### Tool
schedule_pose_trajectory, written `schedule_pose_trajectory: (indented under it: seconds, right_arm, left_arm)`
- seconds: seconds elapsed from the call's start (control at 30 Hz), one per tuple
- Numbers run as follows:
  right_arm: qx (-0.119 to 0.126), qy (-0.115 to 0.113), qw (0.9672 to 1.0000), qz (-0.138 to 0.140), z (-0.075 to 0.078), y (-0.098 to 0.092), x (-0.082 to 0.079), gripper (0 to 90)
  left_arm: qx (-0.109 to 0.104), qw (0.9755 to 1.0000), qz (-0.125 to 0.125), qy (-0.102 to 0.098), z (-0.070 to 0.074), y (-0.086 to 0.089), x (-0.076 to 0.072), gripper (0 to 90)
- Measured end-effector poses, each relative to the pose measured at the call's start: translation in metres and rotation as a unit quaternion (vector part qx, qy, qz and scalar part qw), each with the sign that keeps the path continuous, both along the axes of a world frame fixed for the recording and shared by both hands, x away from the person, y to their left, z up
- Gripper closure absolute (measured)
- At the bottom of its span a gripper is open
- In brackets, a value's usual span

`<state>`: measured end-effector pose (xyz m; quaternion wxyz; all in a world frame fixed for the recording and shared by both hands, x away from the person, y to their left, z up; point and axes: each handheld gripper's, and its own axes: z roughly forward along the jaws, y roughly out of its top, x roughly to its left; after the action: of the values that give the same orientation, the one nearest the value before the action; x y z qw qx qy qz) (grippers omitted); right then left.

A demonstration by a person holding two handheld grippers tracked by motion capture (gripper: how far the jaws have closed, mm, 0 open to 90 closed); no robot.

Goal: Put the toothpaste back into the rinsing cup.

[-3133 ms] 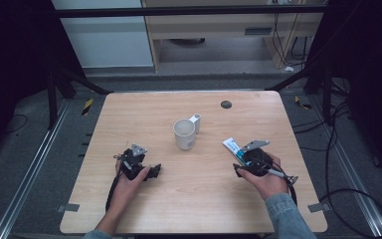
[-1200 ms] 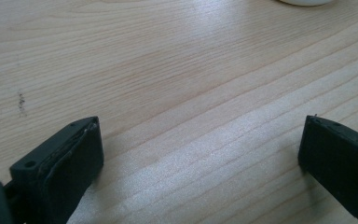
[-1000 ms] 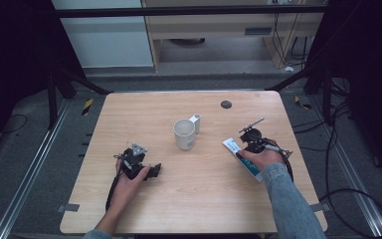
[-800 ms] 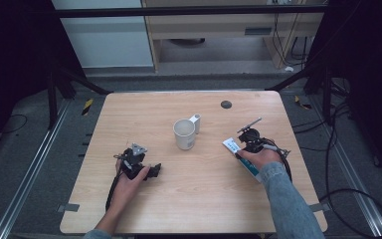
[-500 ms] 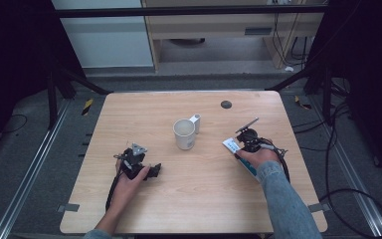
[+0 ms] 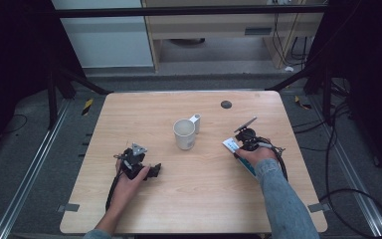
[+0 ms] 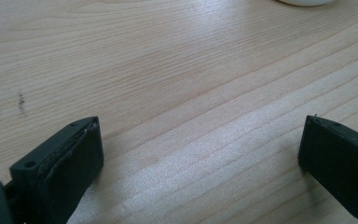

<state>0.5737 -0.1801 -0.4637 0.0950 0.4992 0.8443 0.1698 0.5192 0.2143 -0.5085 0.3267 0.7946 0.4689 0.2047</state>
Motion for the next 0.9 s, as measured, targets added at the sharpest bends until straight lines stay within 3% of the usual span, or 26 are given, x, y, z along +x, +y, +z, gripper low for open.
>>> schedule_pose_trajectory:
  seconds: [0.9]
  right_arm:
    - [-0.004, 0.010, 0.9999, 0.002, -0.0066, 0.0027, 0.0055, 54.9]
  left_arm:
    - [0.000, 1.0000, 0.000, 0.000, 0.0000, 0.0000, 0.0000, 0.0]
